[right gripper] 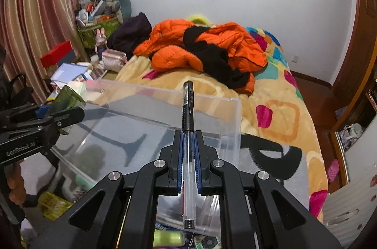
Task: Organize objects
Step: 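Carry the green bottle and black pen into the clear box and release both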
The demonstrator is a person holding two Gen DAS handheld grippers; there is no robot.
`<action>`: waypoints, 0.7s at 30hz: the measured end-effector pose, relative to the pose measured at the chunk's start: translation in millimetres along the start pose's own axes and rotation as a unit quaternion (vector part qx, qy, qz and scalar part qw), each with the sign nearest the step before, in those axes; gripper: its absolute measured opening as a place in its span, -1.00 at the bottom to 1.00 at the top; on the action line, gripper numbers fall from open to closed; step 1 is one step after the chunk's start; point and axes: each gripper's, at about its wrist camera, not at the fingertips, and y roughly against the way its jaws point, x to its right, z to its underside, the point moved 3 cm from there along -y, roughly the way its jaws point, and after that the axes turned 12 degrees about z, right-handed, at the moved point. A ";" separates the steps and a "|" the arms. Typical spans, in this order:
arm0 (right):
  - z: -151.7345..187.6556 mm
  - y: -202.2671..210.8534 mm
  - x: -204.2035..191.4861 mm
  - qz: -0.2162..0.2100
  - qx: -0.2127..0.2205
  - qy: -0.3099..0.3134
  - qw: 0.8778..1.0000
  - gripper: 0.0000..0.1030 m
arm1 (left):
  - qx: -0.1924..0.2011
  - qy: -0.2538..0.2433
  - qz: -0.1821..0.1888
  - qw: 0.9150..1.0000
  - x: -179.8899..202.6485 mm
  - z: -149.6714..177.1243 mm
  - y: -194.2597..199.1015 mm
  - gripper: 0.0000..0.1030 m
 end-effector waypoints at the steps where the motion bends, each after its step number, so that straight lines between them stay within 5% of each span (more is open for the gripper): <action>1: -0.3 -2.4 -0.6 -0.002 -0.003 0.000 1.000 -0.85 | -0.004 -0.003 -0.002 1.000 -0.2 0.2 -3.2 -0.20; 21: 11.3 -33.0 -20.1 -0.020 -0.051 0.041 0.998 -0.85 | -0.051 -0.030 -0.017 0.998 2.9 10.1 -35.0 -0.20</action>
